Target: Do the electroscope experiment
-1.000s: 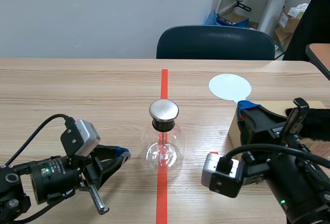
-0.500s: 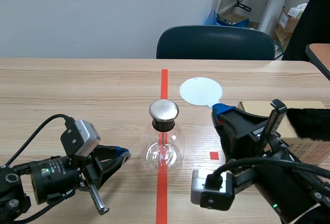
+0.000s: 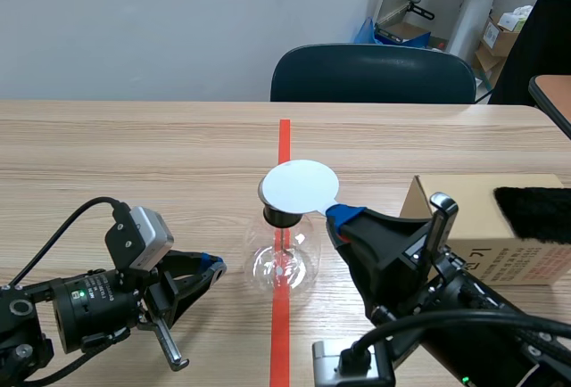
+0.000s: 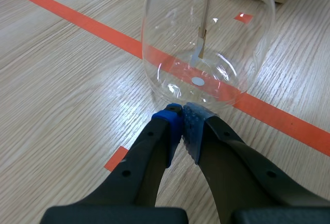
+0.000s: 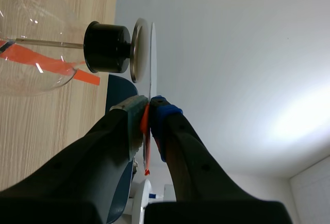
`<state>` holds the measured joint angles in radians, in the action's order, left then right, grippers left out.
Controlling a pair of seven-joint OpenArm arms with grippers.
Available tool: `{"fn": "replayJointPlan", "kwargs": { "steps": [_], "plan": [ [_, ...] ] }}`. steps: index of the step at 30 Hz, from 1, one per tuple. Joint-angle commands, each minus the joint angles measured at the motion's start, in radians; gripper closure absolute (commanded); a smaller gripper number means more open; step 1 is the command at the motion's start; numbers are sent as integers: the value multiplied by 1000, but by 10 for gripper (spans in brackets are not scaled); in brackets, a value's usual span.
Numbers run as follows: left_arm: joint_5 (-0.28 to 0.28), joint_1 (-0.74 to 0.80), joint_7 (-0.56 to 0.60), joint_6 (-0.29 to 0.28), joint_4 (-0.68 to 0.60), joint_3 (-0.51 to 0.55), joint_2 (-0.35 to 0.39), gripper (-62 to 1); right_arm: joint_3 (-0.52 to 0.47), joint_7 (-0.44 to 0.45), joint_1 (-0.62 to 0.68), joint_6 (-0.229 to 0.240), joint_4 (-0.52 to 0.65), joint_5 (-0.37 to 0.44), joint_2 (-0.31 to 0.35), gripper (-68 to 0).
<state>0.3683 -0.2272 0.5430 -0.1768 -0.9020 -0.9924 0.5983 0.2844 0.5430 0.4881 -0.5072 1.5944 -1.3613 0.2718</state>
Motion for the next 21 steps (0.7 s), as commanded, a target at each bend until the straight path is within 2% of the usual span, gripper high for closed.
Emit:
{"fn": "replayJointPlan", "kwargs": {
  "steps": [1,21],
  "plan": [
    [6,-3,13,-2,-13,5,-3,-27,-2,0,-12,-6,8,7,2,-11],
    [6,-3,6,2,-13,5,-3,-27,-2,3,-12,-7,8,7,0,-11]
  ]
}}
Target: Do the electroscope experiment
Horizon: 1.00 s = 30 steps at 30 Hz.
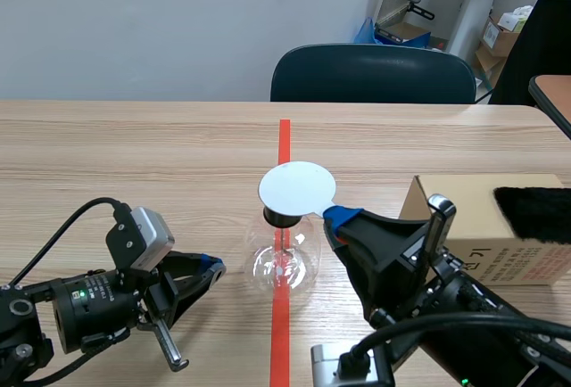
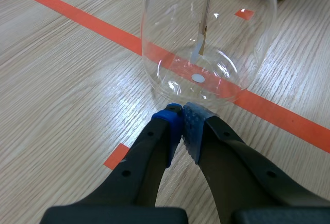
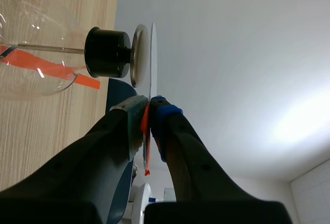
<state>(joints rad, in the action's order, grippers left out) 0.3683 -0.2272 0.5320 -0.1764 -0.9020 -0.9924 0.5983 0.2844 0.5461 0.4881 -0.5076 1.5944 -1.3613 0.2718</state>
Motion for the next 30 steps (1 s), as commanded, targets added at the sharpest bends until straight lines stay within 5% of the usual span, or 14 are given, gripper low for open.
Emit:
{"fn": "replayJointPlan", "kwargs": {
  "steps": [1,14,30],
  "plan": [
    [6,-3,17,1,-13,5,-3,-27,-2,0,-12,-7,8,7,0,-11],
    [6,-3,16,1,-13,5,-2,-27,-2,-35,-12,-7,8,7,0,-11],
    [6,-3,-1,2,-13,5,-2,-27,-5,-420,-11,-7,8,8,0,-11]
  ]
}}
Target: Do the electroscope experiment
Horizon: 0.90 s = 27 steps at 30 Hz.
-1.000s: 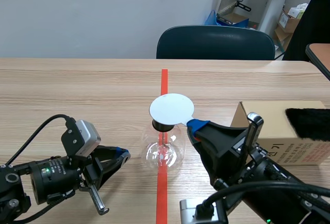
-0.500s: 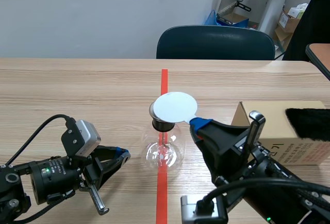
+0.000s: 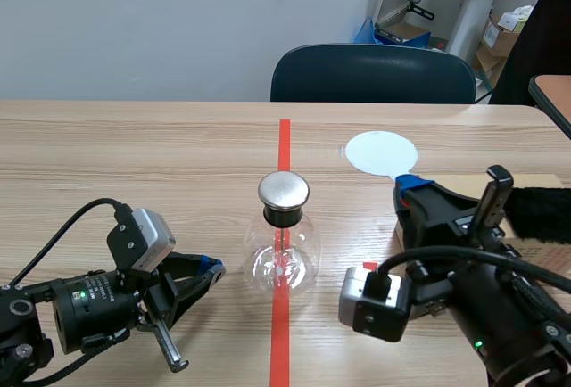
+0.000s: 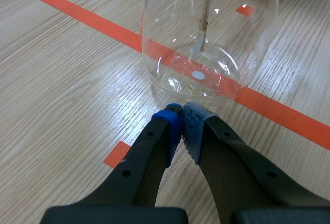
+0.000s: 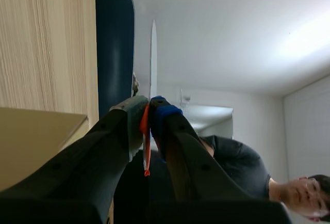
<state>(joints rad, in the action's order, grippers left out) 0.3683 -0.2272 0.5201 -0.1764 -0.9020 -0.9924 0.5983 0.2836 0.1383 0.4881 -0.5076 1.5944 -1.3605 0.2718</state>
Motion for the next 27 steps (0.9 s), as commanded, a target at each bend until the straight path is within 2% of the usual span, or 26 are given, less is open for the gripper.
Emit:
{"fn": "replayJointPlan", "kwargs": {
  "steps": [1,7,11,27],
  "plan": [
    [6,-3,11,2,-13,5,-2,-27,-4,-39,-11,-7,8,8,0,-11],
    [6,-3,14,8,-13,5,-3,-27,-4,-174,-11,-7,8,27,0,-11],
    [6,-3,14,8,-13,5,-3,-27,-4,-229,-11,-7,8,27,0,-11],
    [6,-3,13,8,-13,5,-3,-27,-4,-245,-11,-7,8,29,-1,-11]
  ]
}}
